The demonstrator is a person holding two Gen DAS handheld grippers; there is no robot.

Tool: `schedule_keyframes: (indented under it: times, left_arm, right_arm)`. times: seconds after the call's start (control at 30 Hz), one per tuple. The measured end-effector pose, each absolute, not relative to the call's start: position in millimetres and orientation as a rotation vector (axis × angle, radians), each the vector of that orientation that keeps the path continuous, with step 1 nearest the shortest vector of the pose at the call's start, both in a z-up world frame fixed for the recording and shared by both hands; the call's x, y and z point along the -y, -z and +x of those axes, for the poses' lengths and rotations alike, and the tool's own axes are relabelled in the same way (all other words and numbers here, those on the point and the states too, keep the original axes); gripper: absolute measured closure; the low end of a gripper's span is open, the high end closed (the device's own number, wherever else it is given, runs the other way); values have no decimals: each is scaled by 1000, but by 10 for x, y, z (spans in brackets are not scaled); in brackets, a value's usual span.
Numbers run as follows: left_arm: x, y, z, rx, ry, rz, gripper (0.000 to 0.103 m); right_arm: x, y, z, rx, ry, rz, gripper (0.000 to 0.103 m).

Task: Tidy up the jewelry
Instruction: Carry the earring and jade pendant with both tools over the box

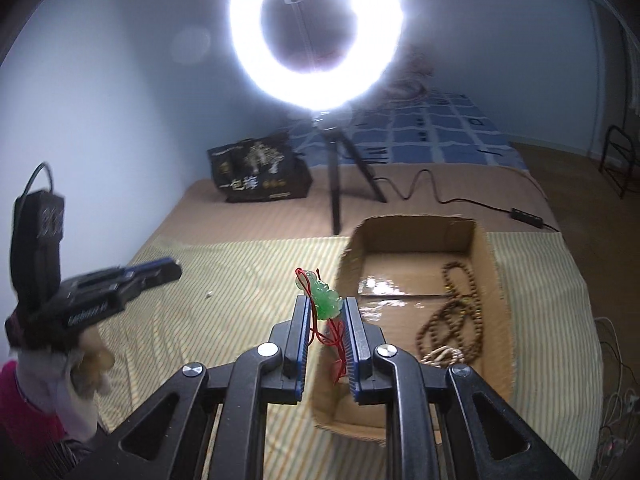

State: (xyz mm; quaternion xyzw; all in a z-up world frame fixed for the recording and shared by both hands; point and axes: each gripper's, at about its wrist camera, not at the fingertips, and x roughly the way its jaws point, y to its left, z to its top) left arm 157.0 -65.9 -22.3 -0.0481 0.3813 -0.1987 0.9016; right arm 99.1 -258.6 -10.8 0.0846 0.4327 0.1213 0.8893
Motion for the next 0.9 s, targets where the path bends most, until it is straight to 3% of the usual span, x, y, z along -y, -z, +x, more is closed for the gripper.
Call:
schedule_keyframes:
  times: [0.9]
  left_arm:
    - [1910,574,1940,-844,530,-50,96]
  right_arm:
    - [3152,521,1719,-985,-121,204,88]
